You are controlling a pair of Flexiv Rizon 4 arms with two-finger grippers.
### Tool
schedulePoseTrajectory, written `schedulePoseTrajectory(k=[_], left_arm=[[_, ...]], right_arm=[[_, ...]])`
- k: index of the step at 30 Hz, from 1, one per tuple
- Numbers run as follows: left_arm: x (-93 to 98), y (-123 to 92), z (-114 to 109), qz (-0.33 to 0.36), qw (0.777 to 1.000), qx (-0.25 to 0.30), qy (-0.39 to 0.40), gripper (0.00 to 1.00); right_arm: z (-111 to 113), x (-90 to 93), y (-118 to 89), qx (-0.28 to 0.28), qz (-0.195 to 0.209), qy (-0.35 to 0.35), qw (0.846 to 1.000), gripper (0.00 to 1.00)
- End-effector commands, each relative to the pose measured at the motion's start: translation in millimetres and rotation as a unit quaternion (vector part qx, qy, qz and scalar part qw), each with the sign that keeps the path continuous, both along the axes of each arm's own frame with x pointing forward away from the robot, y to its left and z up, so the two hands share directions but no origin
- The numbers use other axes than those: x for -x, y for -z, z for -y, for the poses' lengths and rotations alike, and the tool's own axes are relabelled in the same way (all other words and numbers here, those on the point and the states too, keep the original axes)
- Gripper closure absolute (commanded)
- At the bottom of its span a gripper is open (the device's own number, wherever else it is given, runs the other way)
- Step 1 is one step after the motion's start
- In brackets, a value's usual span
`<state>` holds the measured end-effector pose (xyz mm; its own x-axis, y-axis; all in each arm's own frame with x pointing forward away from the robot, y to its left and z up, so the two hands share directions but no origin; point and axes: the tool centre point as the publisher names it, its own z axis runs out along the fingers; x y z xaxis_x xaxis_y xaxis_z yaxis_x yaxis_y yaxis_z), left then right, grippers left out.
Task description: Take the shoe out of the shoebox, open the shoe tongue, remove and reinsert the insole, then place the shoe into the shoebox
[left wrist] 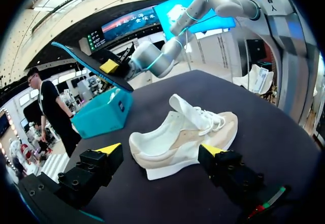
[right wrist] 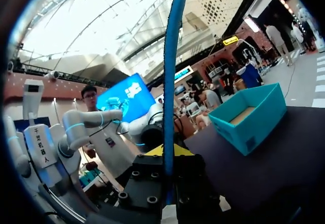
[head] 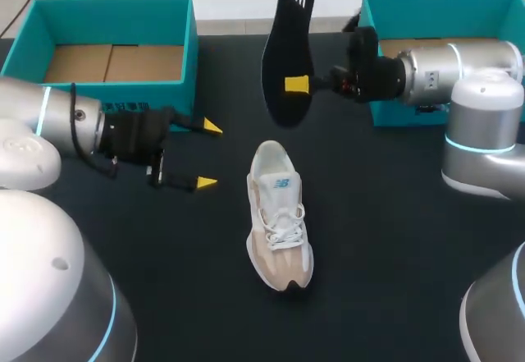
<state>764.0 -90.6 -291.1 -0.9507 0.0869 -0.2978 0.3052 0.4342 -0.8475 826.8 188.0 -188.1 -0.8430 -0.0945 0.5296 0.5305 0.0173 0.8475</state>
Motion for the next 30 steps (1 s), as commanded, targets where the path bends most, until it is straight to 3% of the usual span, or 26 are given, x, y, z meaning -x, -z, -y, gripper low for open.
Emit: schedulePoseTrajectory(k=[1, 7, 23, 27, 30], left_arm=[[-2.1, 18, 7, -0.003, 1.000, -0.009, -0.001, 0.00], [0.1, 32, 13, -0.005, 1.000, -0.012, 0.002, 0.00], [-12.0, 46, 23, -0.003, 1.000, -0.025, 0.002, 0.00], [-15.7, 43, 25, -0.003, 0.999, -0.034, 0.007, 0.00], [-18.3, 40, 26, -0.006, 0.999, -0.049, 0.008, 0.00]], right_arm=[[0, 6.3, 11, 0.004, 0.002, -0.009, 1.000, 1.00], [3, 11.9, 35, 0.033, -0.010, -0.011, 0.999, 1.00], [3, 11.9, 35, 0.033, -0.010, -0.011, 0.999, 1.00], [0, 9.2, 46, 0.060, 0.022, -0.005, 0.998, 1.00], [3, 6.2, 55, 0.060, 0.024, -0.003, 0.998, 1.00]])
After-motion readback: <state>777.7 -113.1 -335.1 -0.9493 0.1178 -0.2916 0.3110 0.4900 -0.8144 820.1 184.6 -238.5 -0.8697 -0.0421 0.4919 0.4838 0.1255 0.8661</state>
